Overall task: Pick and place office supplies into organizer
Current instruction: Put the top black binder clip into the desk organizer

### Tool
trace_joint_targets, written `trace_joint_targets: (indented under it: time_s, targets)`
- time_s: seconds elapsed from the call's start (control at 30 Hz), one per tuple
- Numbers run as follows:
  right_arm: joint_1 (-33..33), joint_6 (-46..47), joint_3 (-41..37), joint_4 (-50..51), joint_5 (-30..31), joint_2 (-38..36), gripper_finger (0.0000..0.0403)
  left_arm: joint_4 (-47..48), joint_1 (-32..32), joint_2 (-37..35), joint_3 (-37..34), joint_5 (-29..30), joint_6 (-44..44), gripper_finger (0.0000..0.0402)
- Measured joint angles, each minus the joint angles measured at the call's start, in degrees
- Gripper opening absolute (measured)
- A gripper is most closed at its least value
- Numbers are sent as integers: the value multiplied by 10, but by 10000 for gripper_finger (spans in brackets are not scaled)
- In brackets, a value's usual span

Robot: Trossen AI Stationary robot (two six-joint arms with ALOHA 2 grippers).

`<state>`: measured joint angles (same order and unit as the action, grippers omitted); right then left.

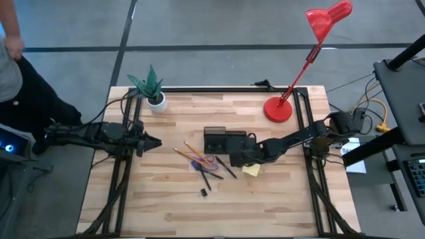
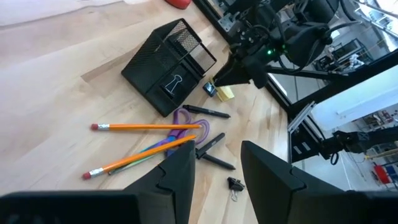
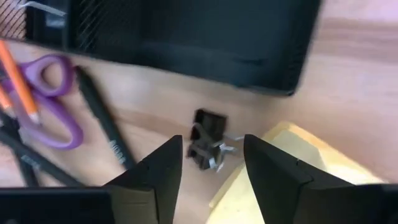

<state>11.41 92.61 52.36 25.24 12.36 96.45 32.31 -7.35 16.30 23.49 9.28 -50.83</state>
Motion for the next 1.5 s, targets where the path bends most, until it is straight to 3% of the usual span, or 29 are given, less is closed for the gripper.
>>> trace_joint_targets:
  time_s: [0.4,1.2,1.5]
  targets:
    - [-6,-21,0,-2,-16,1,97,1,0,1,0,0,1,116]
    - [-3,-61,8,-3,-20,2,113,-4,0,2,0,0,1,116]
    - [-3,-95,8,-2,-4,2,69,-3,0,1,0,5,1,116]
